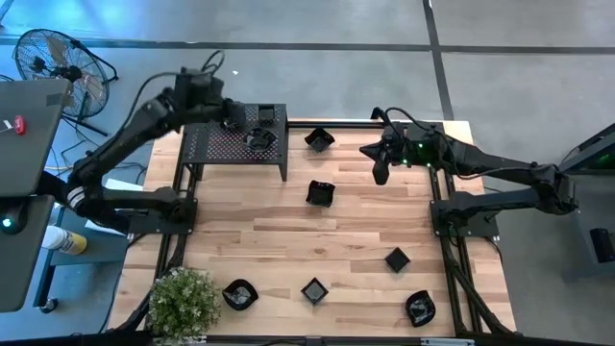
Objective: Pick & Place Mini shaped plates
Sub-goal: Stack the square plate on top of the other square plate on the shelf
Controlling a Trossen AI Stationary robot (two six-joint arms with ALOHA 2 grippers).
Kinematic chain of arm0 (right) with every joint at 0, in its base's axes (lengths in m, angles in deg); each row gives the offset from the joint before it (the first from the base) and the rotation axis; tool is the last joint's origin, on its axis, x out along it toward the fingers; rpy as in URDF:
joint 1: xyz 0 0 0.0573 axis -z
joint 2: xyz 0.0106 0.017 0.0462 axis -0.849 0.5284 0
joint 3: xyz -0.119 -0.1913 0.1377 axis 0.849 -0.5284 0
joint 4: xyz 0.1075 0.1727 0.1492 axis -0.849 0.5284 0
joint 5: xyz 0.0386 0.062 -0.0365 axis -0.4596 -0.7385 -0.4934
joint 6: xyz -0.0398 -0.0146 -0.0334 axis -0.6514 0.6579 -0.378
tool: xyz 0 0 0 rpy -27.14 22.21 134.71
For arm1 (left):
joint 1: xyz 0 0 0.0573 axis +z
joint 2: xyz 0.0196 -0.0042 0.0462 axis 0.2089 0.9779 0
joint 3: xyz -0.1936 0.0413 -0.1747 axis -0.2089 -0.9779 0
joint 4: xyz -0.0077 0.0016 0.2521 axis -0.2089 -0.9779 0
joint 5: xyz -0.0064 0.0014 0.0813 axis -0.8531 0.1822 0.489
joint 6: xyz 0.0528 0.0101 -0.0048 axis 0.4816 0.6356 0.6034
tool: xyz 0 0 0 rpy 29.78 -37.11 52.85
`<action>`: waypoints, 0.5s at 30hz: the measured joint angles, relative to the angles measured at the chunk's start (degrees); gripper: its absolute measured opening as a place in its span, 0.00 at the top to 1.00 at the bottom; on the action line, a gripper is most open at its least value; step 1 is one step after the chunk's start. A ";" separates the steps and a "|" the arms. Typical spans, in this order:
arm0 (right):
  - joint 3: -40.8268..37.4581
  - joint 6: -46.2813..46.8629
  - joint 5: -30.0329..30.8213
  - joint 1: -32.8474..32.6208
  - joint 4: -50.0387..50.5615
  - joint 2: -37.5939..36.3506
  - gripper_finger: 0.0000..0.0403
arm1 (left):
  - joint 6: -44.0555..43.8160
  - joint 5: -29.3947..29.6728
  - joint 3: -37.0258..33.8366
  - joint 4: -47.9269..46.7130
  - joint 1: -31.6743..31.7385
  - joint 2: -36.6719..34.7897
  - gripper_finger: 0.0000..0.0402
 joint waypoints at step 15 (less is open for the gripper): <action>1.50 2.71 -12.27 -16.09 37.93 3.47 0.88 | 8.27 -1.09 -20.68 22.77 -20.03 -11.80 1.00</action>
